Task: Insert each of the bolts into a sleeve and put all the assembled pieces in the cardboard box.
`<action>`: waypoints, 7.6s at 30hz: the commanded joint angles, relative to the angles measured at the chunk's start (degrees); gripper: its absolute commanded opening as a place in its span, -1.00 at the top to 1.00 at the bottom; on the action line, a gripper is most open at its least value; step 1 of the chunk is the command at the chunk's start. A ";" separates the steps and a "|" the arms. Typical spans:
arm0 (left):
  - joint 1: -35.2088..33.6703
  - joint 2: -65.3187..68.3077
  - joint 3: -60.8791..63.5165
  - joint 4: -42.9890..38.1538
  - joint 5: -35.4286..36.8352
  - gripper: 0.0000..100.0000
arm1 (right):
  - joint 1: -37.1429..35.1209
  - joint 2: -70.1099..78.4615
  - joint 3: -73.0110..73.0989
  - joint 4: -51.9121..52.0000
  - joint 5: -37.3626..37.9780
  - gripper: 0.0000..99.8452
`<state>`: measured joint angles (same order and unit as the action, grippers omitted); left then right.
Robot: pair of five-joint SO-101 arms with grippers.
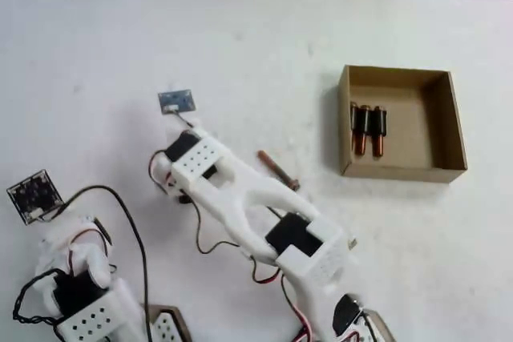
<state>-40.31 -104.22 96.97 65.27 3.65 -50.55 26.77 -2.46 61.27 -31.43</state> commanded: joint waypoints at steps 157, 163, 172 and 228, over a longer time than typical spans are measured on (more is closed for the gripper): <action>25.10 -0.40 -30.77 18.64 -51.16 0.95 | 34.95 -129.89 75.60 2.95 47.47 0.97; 25.10 6.99 -38.59 18.37 -50.99 0.95 | 34.95 -129.89 77.45 2.33 47.47 0.97; 28.88 31.25 -54.15 16.62 -48.97 0.94 | 34.95 -129.89 79.91 0.04 47.47 0.97; 47.16 134.81 -110.24 20.92 -53.01 0.75 | 42.42 -129.89 85.27 -8.66 41.14 0.97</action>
<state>5.67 28.70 -7.30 83.38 -51.03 -8.62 -102.55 83.43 53.89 9.98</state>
